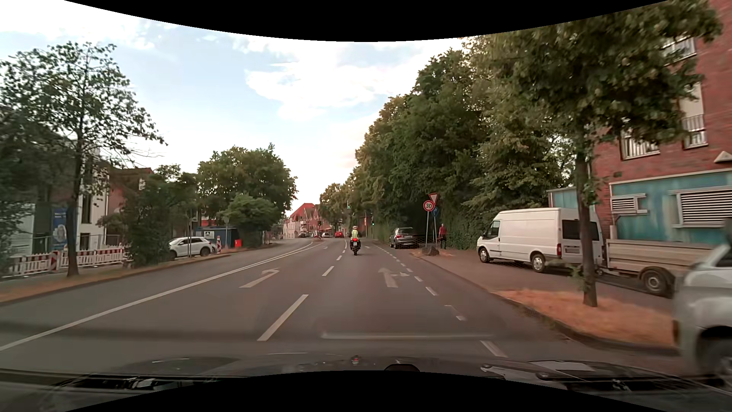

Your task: Follow the waypoints while adhering to traffic rules and regulations

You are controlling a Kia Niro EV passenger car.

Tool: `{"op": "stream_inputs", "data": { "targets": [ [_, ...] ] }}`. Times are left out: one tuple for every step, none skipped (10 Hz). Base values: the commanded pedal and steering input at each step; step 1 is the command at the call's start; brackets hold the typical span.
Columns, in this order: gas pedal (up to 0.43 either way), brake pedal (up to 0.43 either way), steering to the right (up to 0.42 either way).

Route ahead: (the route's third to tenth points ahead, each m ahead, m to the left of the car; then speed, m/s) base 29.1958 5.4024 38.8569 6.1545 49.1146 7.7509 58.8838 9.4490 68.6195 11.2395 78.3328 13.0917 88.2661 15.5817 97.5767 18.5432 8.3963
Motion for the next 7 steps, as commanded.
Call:
{"op": "stream_inputs", "data": {
  "targets": [
    [0.087, 0.0, -0.007],
    [0.087, 0.0, -0.012],
    [0.087, 0.0, -0.018],
    [0.087, 0.0, -0.021],
    [0.087, 0.0, -0.021],
    [0.098, 0.0, -0.02],
    [0.098, 0.0, -0.019]
  ]
}}
